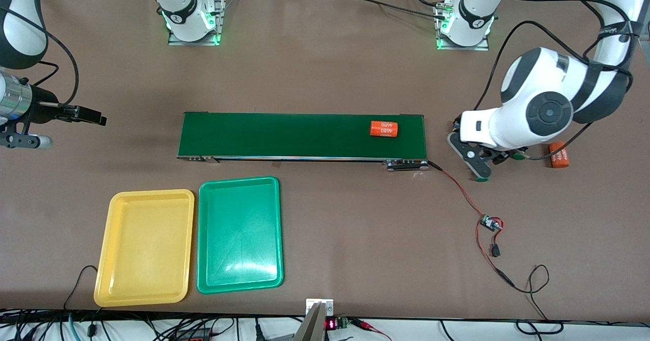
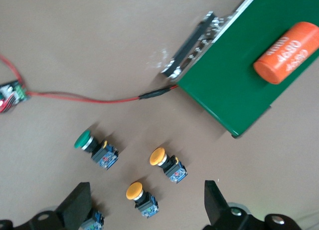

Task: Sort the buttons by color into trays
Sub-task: 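Raise the left gripper and move it back over the buttons, then grasp a green-capped button with the left gripper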

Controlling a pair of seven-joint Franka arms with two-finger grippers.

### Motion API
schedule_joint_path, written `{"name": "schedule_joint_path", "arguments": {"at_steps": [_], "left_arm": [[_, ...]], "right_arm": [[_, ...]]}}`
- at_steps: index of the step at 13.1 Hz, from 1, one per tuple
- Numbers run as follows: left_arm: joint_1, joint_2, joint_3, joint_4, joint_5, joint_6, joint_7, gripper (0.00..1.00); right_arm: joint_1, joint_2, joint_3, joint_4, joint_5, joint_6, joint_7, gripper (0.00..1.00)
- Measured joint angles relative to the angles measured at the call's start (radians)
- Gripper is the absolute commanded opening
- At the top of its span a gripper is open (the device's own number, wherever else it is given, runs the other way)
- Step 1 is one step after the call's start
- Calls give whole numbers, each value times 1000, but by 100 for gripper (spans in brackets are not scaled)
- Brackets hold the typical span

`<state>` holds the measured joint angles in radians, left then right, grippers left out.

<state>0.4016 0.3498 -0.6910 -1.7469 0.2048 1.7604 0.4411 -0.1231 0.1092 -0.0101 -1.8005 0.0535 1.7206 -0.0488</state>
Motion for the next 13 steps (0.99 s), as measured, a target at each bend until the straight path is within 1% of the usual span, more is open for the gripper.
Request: {"name": "schedule_joint_path", "arguments": {"at_steps": [2, 4, 6, 10, 12, 13], "left_arm": [[26, 0, 0, 28, 0, -38, -120, 100], [36, 0, 0, 76, 0, -71, -267, 100], [54, 0, 1, 100, 0, -94, -369, 100], [127, 17, 15, 101, 0, -98, -411, 100], [124, 27, 51, 101, 0, -94, -413, 100], [99, 27, 90, 101, -1, -91, -416, 100]], "right_arm": [[20, 0, 4, 6, -1, 0, -1, 100], [30, 0, 6, 12, -1, 0, -1, 100], [32, 0, 6, 14, -1, 0, -1, 100], [36, 0, 6, 14, -1, 0, -1, 100], [36, 1, 6, 14, -1, 0, -1, 100], [36, 1, 6, 14, -1, 0, -1, 100]]}}
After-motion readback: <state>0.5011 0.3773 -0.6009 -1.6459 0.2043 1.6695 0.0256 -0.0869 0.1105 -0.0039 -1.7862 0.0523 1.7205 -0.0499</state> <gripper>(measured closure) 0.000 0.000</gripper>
